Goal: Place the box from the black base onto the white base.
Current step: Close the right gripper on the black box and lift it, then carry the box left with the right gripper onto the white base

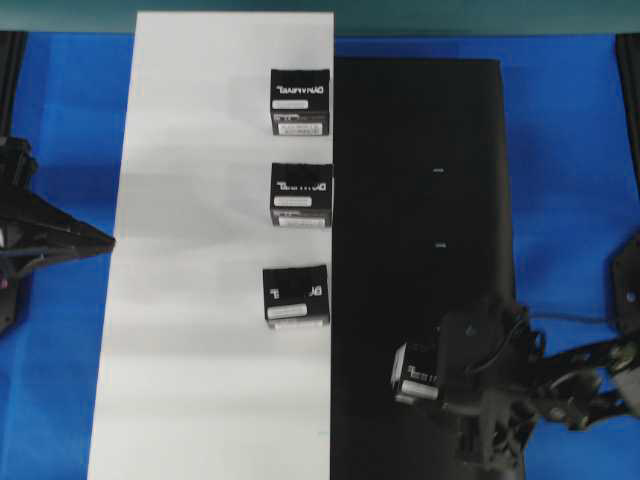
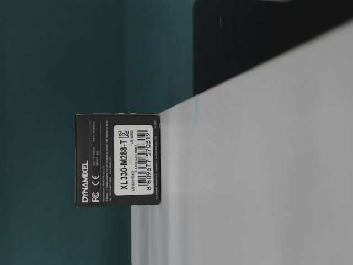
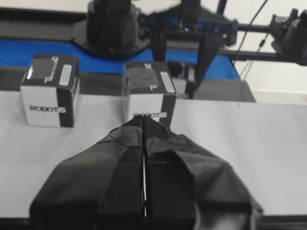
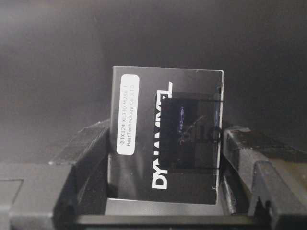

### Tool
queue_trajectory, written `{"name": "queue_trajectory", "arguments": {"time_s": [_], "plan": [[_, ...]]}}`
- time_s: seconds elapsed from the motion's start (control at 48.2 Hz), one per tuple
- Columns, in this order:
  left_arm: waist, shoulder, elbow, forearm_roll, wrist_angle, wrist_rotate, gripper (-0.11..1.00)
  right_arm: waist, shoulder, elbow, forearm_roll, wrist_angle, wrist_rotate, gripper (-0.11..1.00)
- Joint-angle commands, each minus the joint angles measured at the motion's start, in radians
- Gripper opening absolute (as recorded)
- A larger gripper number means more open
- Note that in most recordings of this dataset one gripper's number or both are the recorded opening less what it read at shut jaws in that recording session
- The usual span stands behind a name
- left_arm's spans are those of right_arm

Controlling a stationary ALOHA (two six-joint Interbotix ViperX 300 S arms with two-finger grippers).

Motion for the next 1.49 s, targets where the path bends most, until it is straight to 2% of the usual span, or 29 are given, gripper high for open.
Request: {"name": "queue_trajectory", "arguments": {"time_s": [0.0, 0.207, 0.332, 0.477, 0.954, 1.286, 1.369, 1.472], "plan": [[0.0, 0.005, -0.025, 0.003, -0.006, -0.002, -0.05, 0.002, -0.041, -0.037, 0.0, 0.026, -0.009, 0.62], [0.0, 0.005, -0.025, 0.003, -0.006, -0.002, -0.05, 0.006, -0.086, -0.143, 0.0, 0.124, -0.114, 0.62], [0.0, 0.003, -0.025, 0.003, -0.006, -0.002, -0.05, 0.012, -0.081, -0.209, 0.014, 0.209, -0.196, 0.62], [0.0, 0.003, -0.025, 0.003, -0.006, -0.002, -0.05, 0.012, -0.044, -0.285, 0.032, 0.241, -0.265, 0.62], [0.0, 0.002, -0.026, 0.003, -0.006, -0.002, -0.05, 0.011, 0.175, -0.532, 0.032, 0.301, -0.285, 0.62], [0.0, -0.021, -0.04, 0.003, -0.023, -0.002, -0.05, -0.011, 0.304, -0.653, 0.034, 0.35, -0.302, 0.62], [0.0, -0.026, -0.041, 0.003, -0.023, -0.002, -0.05, -0.011, 0.319, -0.675, 0.054, 0.354, -0.347, 0.62], [-0.002, -0.028, -0.043, 0.003, -0.023, -0.002, -0.05, -0.021, 0.342, -0.704, 0.114, 0.36, -0.408, 0.62]]}}
